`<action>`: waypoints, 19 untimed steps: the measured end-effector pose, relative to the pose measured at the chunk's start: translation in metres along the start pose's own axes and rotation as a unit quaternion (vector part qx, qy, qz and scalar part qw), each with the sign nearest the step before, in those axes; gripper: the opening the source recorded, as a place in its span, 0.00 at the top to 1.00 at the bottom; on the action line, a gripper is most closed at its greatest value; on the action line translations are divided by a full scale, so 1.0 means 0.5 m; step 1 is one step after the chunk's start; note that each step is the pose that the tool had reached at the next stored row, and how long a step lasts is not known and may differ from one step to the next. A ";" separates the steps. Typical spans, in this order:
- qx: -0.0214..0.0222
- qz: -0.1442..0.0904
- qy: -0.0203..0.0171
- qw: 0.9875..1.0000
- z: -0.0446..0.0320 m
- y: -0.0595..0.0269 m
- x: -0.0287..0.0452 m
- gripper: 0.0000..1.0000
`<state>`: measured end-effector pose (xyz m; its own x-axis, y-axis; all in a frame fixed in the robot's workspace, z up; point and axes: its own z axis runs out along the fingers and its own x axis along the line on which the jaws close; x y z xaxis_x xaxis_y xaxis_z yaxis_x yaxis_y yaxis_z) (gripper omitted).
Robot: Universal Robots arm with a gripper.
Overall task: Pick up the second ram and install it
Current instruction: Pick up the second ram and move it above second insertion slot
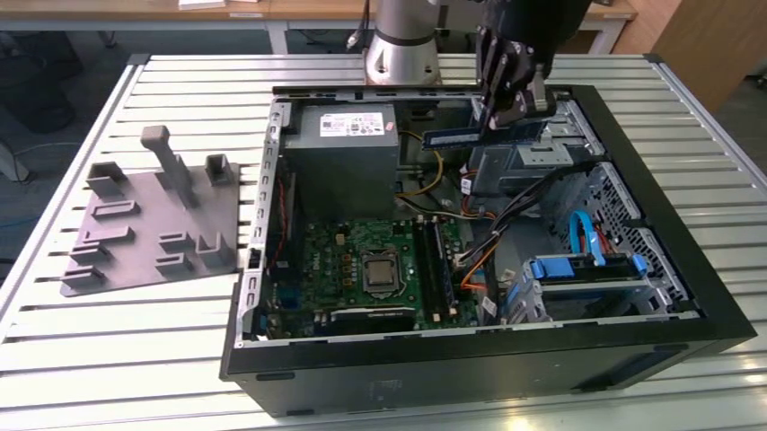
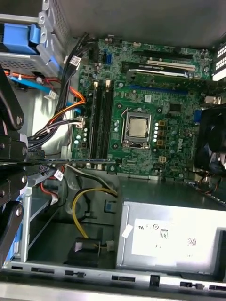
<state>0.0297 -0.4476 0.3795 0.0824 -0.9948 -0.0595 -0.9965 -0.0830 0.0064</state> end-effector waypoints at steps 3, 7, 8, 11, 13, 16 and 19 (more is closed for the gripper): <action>0.000 0.000 0.001 1.000 0.006 0.008 0.010 0.86; 0.001 0.000 0.002 1.000 0.016 0.019 0.021 0.86; 0.001 0.001 0.002 1.000 0.018 0.021 0.024 0.86; 0.002 0.001 0.003 1.000 0.025 0.028 0.031 0.86; 0.003 0.002 0.004 1.000 0.031 0.034 0.035 0.86; 0.003 0.002 0.004 1.000 0.041 0.045 0.039 0.86; 0.003 0.003 0.004 1.000 0.052 0.062 0.040 0.86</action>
<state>0.0000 -0.4683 0.3527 0.0768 -0.9957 -0.0512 -0.9970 -0.0770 0.0005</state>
